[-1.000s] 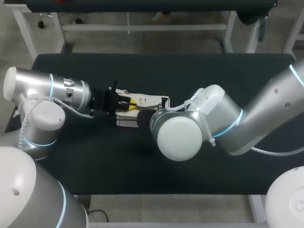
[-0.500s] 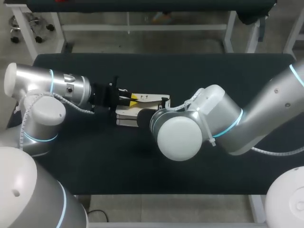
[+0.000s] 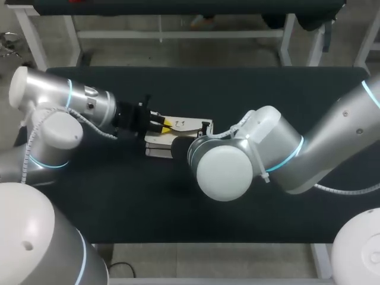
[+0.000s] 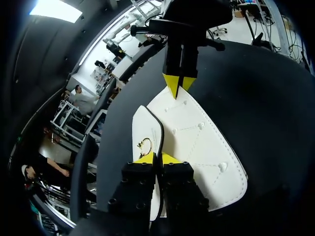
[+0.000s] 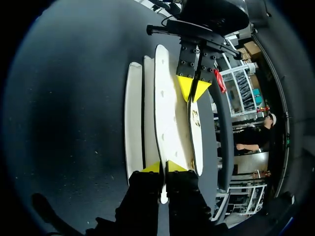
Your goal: Pick up the bag, open it, inspect its contents, close it, and place it on the opposite side
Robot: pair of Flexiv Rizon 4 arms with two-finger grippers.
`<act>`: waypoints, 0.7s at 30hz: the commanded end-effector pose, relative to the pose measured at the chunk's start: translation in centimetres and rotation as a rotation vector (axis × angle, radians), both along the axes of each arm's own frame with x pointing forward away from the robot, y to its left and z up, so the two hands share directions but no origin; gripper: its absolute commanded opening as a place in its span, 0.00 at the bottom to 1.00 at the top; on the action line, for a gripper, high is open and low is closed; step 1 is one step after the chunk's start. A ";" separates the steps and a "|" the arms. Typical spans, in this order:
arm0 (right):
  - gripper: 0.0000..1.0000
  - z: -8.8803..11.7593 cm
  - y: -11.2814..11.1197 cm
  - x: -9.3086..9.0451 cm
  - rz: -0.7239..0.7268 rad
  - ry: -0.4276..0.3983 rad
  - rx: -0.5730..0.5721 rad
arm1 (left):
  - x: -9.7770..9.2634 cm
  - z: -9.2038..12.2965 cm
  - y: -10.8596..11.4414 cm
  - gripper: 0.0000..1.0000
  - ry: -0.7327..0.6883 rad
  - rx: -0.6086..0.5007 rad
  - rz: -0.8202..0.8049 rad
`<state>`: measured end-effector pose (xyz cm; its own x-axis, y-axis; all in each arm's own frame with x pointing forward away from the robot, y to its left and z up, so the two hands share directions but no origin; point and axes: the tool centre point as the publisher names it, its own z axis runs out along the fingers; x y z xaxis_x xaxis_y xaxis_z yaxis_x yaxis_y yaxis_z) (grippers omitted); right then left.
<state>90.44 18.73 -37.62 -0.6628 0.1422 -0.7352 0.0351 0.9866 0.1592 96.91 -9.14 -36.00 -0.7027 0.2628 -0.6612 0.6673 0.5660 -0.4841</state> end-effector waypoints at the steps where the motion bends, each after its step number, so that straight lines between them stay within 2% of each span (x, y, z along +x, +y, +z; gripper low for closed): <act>1: 0.00 -0.3 -0.1 -0.1 0.002 -0.007 0.004 | 0.2 -0.3 0.3 0.00 0.016 0.004 0.005; 11: 0.00 -0.3 -0.1 -0.1 0.002 -0.007 0.004 | -0.5 -0.8 -1.9 0.00 0.030 0.017 -0.063; 21: 0.00 -0.3 -0.1 -0.1 0.002 -0.007 0.004 | 0.1 -0.9 0.5 0.00 0.047 0.020 0.013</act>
<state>90.55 18.86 -37.52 -0.6614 0.1430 -0.7363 0.0339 0.9864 0.1611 97.10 -9.34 -36.55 -0.7374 0.2748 -0.6170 0.6391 0.5794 -0.5058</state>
